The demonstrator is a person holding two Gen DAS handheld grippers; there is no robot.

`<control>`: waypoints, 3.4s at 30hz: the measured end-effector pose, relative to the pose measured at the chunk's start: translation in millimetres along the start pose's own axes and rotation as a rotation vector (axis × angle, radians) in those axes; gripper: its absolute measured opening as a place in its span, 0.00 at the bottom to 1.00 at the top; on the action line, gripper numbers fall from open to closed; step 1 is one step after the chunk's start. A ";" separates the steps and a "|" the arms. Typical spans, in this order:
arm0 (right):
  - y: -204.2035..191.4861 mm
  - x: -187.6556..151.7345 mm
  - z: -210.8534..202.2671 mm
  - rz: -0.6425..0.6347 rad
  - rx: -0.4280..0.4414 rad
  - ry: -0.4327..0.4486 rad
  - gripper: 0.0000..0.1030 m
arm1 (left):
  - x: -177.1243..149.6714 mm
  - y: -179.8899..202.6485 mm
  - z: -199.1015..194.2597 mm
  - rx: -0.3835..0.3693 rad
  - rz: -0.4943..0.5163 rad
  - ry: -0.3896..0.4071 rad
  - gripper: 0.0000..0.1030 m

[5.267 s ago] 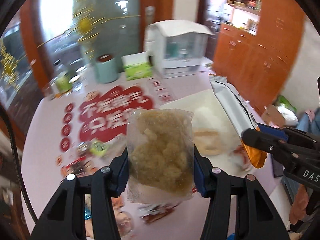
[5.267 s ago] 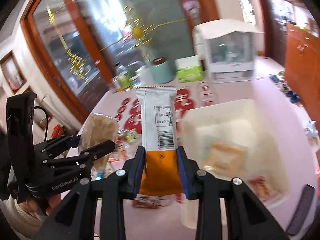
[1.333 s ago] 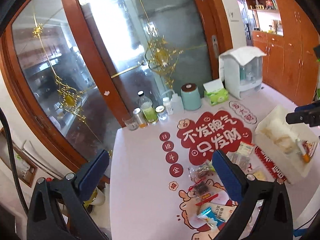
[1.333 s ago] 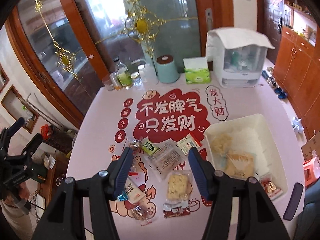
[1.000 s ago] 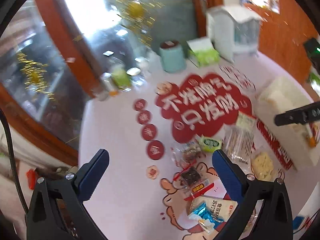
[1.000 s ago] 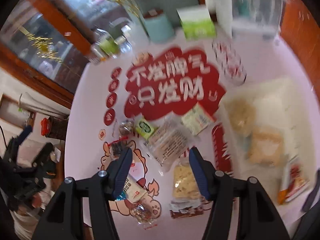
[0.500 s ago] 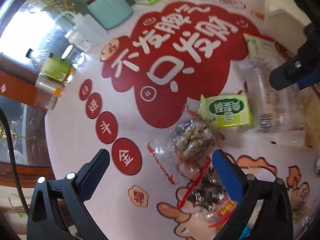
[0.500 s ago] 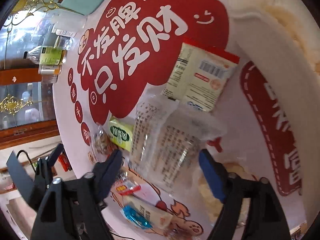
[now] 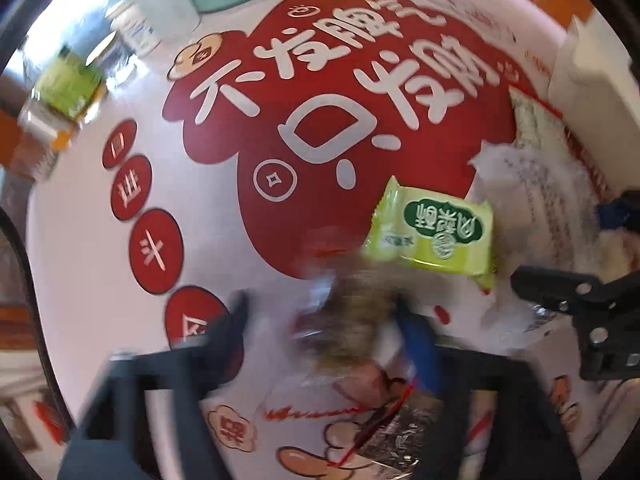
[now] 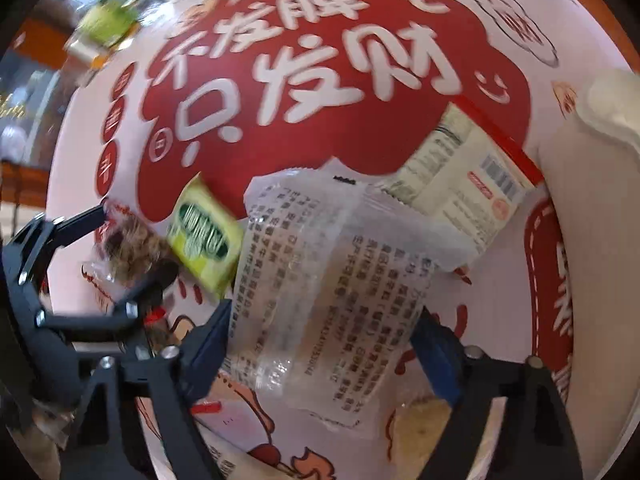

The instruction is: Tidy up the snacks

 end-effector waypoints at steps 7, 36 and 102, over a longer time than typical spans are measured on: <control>5.3 -11.0 -12.4 -0.044 0.050 0.054 0.64 | -13.0 -9.8 -16.2 0.013 -0.175 0.043 0.36; 36.2 -201.7 -233.7 -0.134 -0.041 0.507 0.63 | -123.9 158.3 -256.6 -0.303 -0.191 0.391 0.37; 265.6 -169.3 -247.8 -0.191 0.077 0.505 0.88 | -4.3 360.3 -237.5 0.052 -0.397 0.487 0.95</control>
Point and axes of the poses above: each gripper's, at about its wrist camera, not at the fingertips, and z roughly the way its jaws point, y to its right, x to its top, the point moved 2 cm from there along z, roughly the way its jaws point, and after that the axes turned 9 degrees about -z, right-handed, at the moved point
